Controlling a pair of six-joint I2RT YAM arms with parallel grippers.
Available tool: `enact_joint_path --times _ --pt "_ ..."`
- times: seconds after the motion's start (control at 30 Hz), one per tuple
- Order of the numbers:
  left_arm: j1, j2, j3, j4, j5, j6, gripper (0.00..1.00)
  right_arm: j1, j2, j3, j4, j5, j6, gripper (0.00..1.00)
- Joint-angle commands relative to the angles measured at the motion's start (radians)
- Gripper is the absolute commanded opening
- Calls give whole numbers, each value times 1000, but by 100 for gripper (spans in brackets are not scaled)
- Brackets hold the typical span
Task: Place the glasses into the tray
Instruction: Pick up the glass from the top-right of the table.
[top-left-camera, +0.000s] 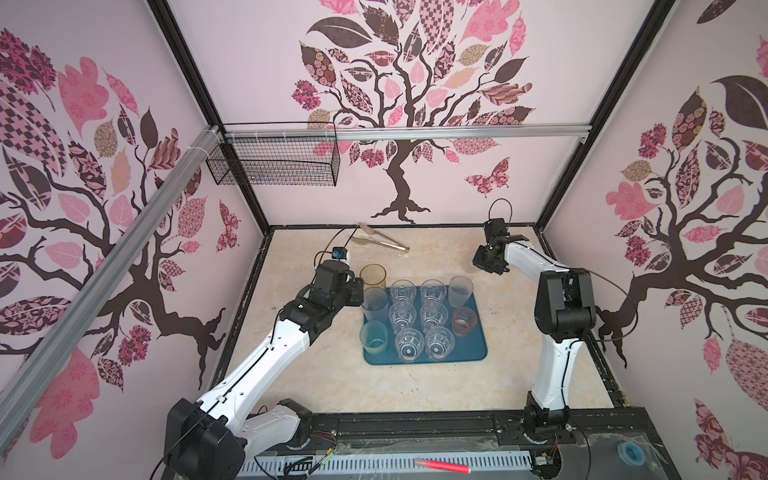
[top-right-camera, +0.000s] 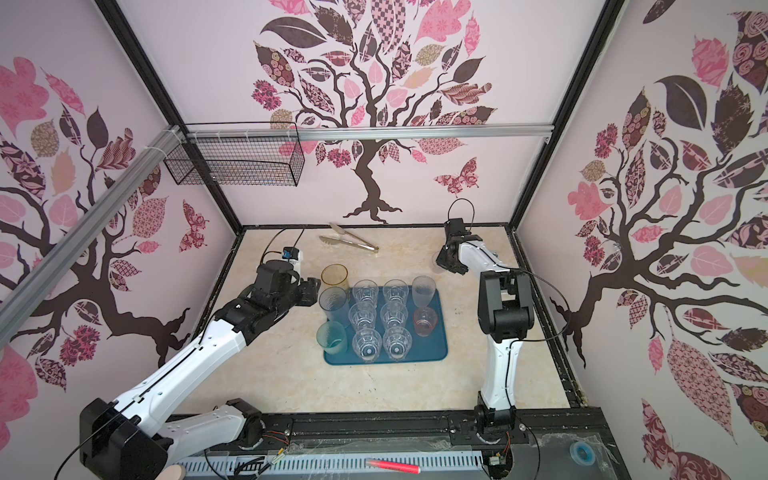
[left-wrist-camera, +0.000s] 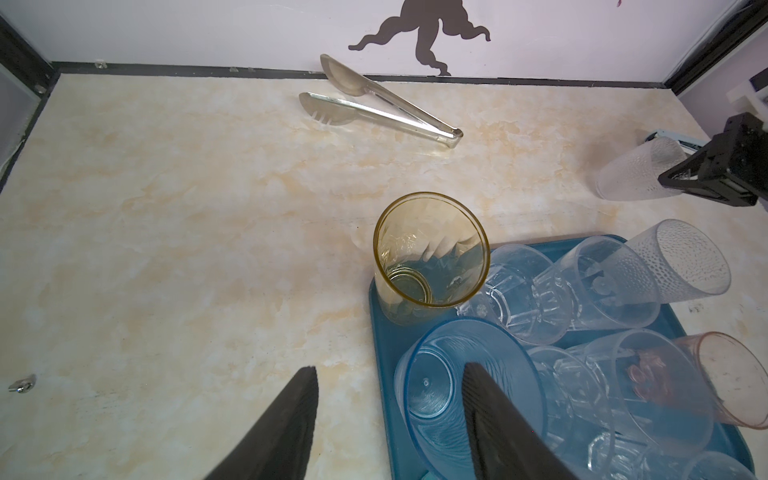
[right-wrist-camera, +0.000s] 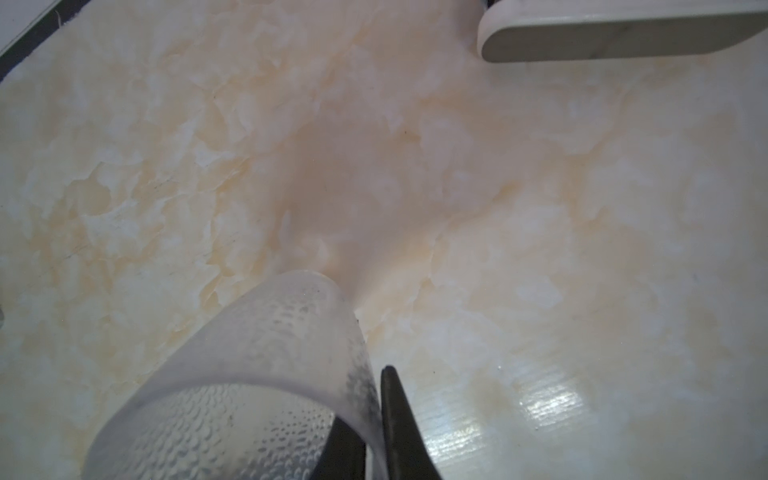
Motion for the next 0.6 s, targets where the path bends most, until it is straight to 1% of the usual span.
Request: enact_joint_path --times 0.0,0.13,0.33,0.43,0.57 --pt "-1 -30 -24 -4 -23 4 59 0 -82 1 -62 35 -24 5" --pt "0 -41 -12 -16 -43 16 59 2 -221 -48 -129 82 -44 3" --pt "-1 -31 8 -17 -51 20 59 1 -452 -176 -266 149 -73 2" --pt "0 -29 17 -23 -56 16 59 2 -570 -284 -332 156 -83 2" --pt "-1 -30 16 -32 -75 9 59 7 -699 -397 -436 122 -61 2"
